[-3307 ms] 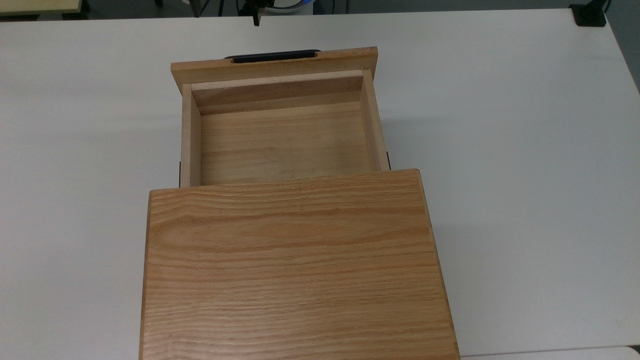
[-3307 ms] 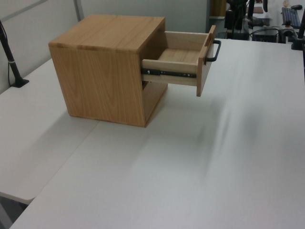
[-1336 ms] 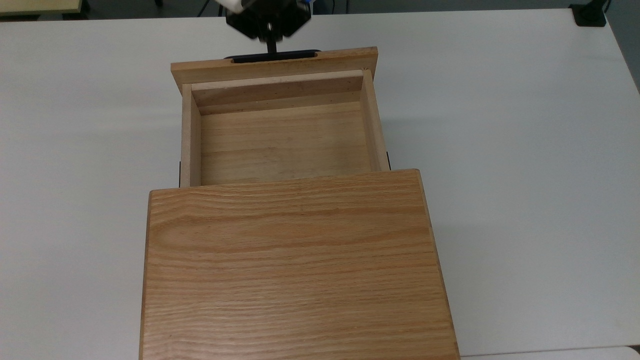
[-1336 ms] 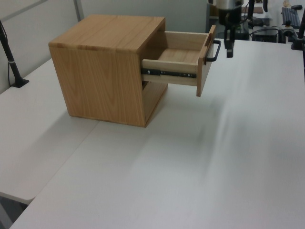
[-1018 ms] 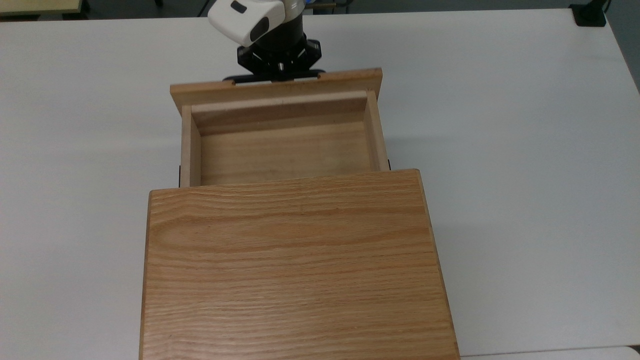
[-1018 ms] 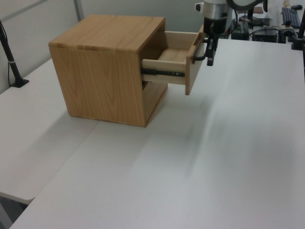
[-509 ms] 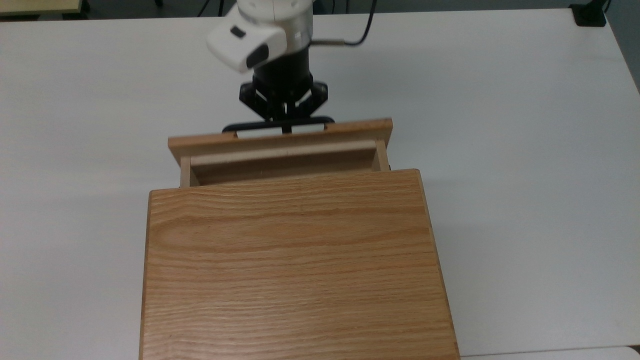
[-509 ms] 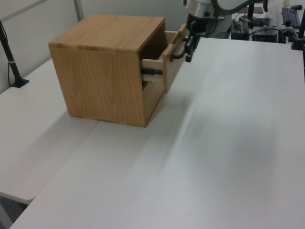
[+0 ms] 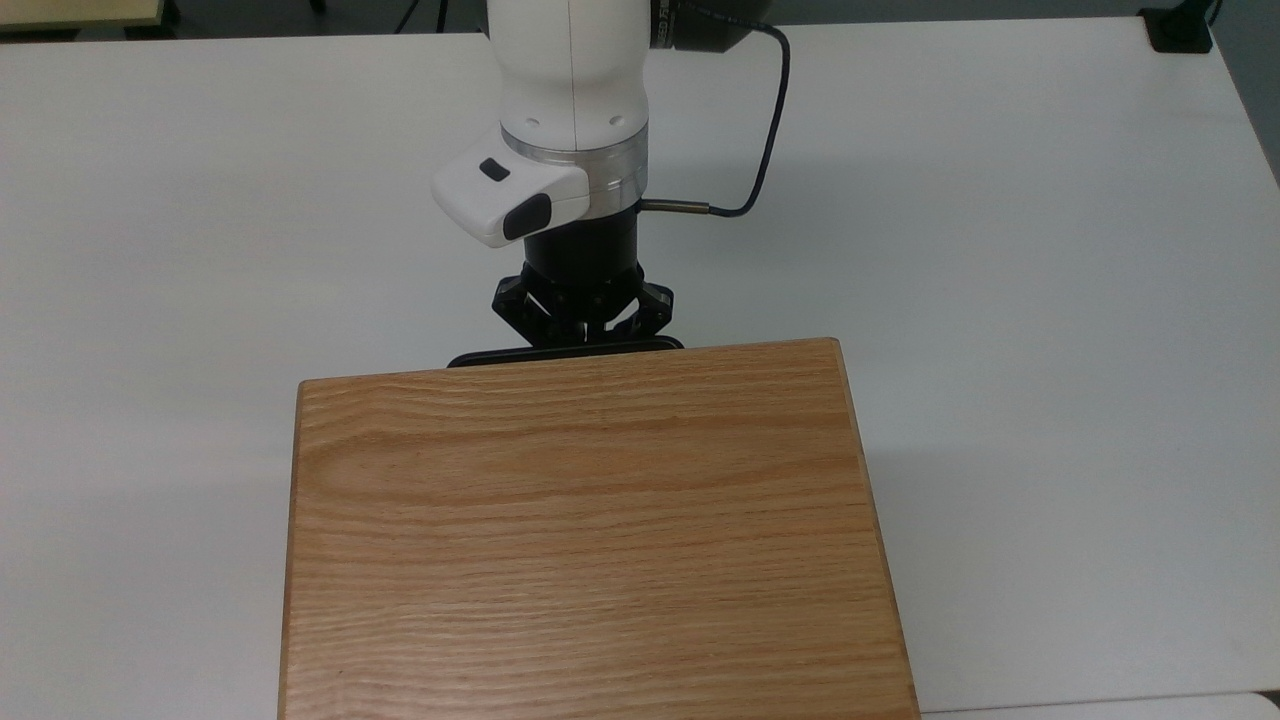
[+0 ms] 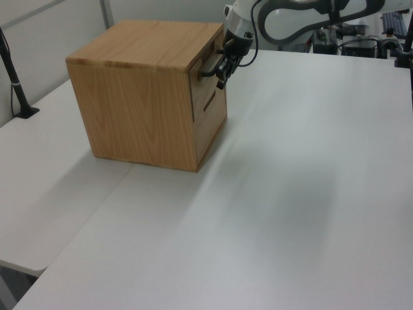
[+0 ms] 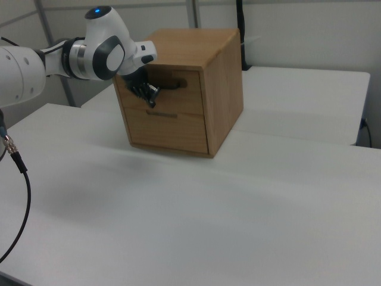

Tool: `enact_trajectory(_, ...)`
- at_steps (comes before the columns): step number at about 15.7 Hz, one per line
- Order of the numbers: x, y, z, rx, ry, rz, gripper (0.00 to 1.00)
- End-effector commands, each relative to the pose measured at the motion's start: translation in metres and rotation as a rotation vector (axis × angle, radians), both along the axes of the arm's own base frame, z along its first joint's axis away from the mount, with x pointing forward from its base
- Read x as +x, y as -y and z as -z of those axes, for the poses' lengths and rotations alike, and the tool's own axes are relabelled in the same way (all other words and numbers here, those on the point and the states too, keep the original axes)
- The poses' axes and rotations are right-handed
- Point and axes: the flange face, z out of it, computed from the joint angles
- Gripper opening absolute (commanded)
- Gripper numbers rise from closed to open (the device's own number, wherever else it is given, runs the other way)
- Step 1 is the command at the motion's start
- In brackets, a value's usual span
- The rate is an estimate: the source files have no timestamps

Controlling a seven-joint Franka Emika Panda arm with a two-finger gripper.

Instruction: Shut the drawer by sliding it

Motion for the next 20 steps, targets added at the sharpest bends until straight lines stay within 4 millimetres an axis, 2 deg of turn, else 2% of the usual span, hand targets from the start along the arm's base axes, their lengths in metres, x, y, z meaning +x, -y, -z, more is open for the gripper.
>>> enact_trajectory(1,0.007,-0.004,-0.009,0.000,0.063,0.015,0.00)
enact_trajectory(3,-0.008,0.000,-0.021,-0.020,0.049,-0.023,0.00)
enact_trajectory(4,-0.024,0.006,-0.014,-0.030,-0.011,-0.052,0.00)
enact_trajectory(6,-0.057,0.017,-0.030,-0.023,-0.104,-0.077,0.02)
enact_trajectory(9,-0.104,0.052,-0.066,0.029,-0.212,-0.036,0.20)
enact_trajectory(10,-0.118,0.061,-0.080,0.038,-0.237,-0.025,0.30)
enact_trajectory(12,-0.146,0.082,-0.095,0.051,-0.310,-0.005,0.81)
enact_trajectory(13,-0.155,0.088,-0.099,0.056,-0.319,0.005,1.00)
enact_trajectory(16,-0.170,0.101,-0.100,0.059,-0.344,0.037,1.00)
enact_trajectory(20,-0.172,0.104,-0.103,0.057,-0.361,0.041,1.00)
